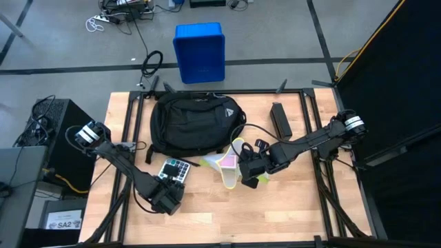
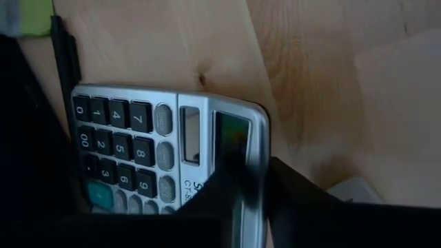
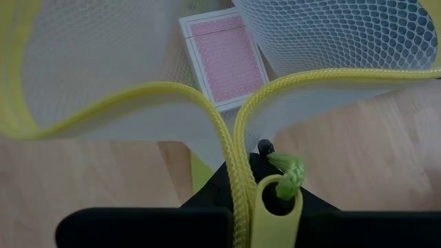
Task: Unpack backpack
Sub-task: Put the gray calculator into the yellow zip bag
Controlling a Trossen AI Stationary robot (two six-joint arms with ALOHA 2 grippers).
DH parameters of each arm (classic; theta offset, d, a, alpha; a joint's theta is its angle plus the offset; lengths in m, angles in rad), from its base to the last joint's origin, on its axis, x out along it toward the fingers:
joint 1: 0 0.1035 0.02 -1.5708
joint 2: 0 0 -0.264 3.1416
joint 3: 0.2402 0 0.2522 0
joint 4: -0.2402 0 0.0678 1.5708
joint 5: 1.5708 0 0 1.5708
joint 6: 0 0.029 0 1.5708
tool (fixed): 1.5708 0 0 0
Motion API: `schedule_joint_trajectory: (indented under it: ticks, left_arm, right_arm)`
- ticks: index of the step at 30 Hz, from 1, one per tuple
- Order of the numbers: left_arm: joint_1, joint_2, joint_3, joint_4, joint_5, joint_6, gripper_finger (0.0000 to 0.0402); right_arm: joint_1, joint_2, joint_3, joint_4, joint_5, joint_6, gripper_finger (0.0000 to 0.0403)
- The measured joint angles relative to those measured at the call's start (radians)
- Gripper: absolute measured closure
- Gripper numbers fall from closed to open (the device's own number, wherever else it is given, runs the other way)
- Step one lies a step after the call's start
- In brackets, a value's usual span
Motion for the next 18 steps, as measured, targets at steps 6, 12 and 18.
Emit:
schedule_joint_trajectory:
  ticks: [6, 12, 18]
  left_arm:
    - [-0.004, 0.000, 0.113, -0.187, -0.068, -0.001, 0.0400]
    - [-0.020, 0.000, 0.333, -0.369, -0.143, 0.001, 0.0401]
    - [-0.048, 0.000, 0.557, -0.464, -0.255, 0.060, 0.0401]
  right_arm:
    - [0.000, 0.000, 0.000, 0.003, 0.000, 0.000, 0.0403]
    - [0.000, 0.000, 0.000, 0.006, 0.000, 0.001, 0.0403]
    - [0.000, 0.000, 0.000, 0.008, 0.001, 0.002, 0.0403]
